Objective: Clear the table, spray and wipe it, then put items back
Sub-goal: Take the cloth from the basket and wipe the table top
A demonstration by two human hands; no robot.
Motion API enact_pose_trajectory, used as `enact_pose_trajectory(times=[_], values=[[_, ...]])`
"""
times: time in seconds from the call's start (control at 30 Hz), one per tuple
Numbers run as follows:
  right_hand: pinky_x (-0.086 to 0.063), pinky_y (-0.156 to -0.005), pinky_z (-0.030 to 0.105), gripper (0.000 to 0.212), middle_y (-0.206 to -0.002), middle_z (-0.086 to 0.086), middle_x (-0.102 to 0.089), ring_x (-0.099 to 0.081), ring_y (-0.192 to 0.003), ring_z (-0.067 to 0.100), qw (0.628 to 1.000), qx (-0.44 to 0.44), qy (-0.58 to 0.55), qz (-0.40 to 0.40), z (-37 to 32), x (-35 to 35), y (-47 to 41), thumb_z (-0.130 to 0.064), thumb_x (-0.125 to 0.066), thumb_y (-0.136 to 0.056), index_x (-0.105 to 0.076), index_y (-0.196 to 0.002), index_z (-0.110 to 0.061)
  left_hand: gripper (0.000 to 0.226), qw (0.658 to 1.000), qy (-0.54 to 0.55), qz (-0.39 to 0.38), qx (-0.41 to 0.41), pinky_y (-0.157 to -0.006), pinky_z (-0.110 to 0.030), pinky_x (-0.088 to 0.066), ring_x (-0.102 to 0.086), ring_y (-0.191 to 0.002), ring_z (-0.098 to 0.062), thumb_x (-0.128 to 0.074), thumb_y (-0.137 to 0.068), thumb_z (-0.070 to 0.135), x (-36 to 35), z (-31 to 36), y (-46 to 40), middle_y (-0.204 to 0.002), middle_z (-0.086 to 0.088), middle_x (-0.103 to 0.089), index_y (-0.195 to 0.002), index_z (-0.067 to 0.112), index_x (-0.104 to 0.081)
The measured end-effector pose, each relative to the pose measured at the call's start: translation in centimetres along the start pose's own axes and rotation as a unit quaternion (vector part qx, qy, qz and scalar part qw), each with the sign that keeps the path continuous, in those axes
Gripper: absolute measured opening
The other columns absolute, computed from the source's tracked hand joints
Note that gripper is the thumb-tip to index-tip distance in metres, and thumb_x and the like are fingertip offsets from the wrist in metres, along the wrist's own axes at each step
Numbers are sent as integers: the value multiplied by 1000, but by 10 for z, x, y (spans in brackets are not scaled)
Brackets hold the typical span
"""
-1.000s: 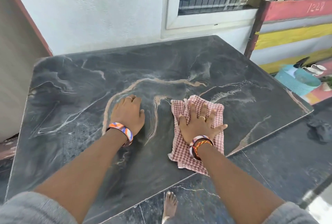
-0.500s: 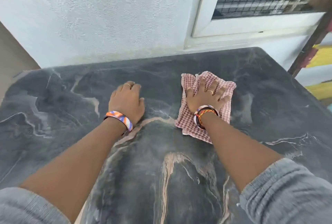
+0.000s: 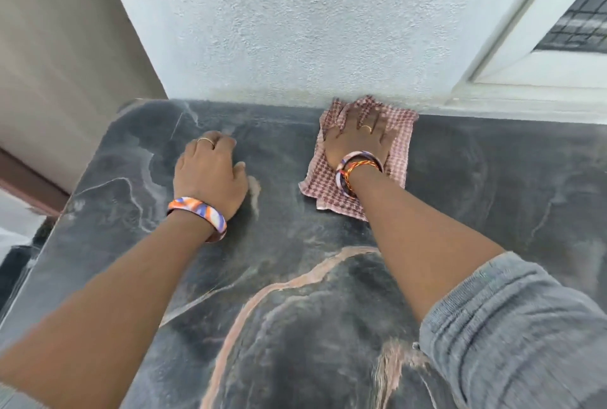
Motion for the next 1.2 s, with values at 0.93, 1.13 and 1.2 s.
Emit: enact_pose_trajectory(times=[0.93,1.13,1.2], values=[[8,-109,61,55,-159,-7,-2,-1,-147,20,980,192,27,-35,-144,-50,220,-54,-19,-93,-11,-146,-43,37,999,40,-23,-28,-96,-46,-39,-44,-117,-41,-50,-84,12,74,-151,110,-130,-23,-48,-119,4,-53],[9,-101,73,56,-159,-11,4,5,-147,22,988,-153,30,-13,20,-21,269,-55,-14,-90,-2,-144,-47,35,989,57,-64,-120,-98,-42,-38,-40,-124,-34,-51,-85,15,66,-109,145,-136,-14,-45,-119,8,-56],[9,-101,75,57,-159,-9,5,6,-146,27,970,-242,-1,-6,53,-15,287,-56,-12,-90,-1,-145,-47,35,988,52,-64,-134,-98,-41,-38,-40,-124,-34,-51,-85,15,63,-106,155,-137,-14,-45,-119,9,-56]])
Point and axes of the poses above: each hand's wrist, its own y-axis away from the middle knuckle, its own x-axis out of the back of the hand, z = x × y, the point moved 2 cm from there along -y, towards the middle knuckle
